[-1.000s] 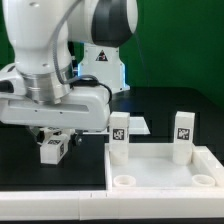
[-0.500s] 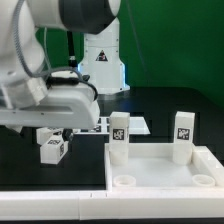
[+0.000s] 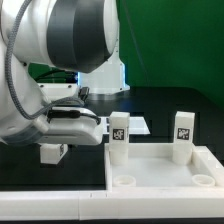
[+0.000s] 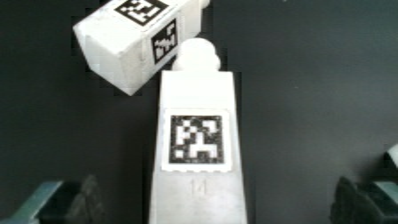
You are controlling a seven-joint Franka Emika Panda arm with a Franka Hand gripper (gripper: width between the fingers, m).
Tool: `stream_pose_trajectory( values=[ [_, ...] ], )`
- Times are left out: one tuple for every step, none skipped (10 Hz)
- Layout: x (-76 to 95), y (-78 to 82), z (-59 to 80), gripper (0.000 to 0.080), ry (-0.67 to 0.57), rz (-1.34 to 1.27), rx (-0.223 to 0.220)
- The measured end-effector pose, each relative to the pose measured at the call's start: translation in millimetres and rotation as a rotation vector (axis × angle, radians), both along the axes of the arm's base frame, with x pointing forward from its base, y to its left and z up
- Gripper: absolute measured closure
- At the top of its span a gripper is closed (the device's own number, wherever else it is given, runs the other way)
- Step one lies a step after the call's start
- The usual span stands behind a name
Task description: Assemble square table
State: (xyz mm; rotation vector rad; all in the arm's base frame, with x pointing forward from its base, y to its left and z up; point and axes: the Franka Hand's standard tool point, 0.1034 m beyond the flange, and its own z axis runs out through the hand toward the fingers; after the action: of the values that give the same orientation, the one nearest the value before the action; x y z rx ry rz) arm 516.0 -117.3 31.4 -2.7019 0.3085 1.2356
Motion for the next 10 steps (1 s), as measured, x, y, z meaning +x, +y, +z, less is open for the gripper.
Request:
stream_pose_trajectory(
  values=[
    [-1.5, -0.9, -1.6, 0.015, 0.004, -0.002, 0.001],
    [-8.8, -5.0, -9.2, 0.015, 0.029, -0.012, 0.004],
    [-16.3, -4.1, -11.1, 0.015, 0.082, -0.03, 0.0],
    [-18.8, -1.0, -10.1, 0.015, 0.139, -0.039, -0.002],
    [-19.4, -2.7, -12.0, 0.015, 0.194, -0.052, -0.005],
    [-15.2, -5.9, -17.1, 0.015, 0.195, -0.049, -0.009],
    [-14.7, -5.5, -16.0, 0.015, 0.193, -0.048, -0.01],
    [-15.0, -5.7, -16.3, 0.018, 0.194, -0.048, -0.009],
    [-15.1, -5.8, -16.5, 0.018, 0.194, -0.049, -0.009],
    [-15.1, -5.8, -16.5, 0.0379, 0.194, -0.049, -0.009]
  ],
)
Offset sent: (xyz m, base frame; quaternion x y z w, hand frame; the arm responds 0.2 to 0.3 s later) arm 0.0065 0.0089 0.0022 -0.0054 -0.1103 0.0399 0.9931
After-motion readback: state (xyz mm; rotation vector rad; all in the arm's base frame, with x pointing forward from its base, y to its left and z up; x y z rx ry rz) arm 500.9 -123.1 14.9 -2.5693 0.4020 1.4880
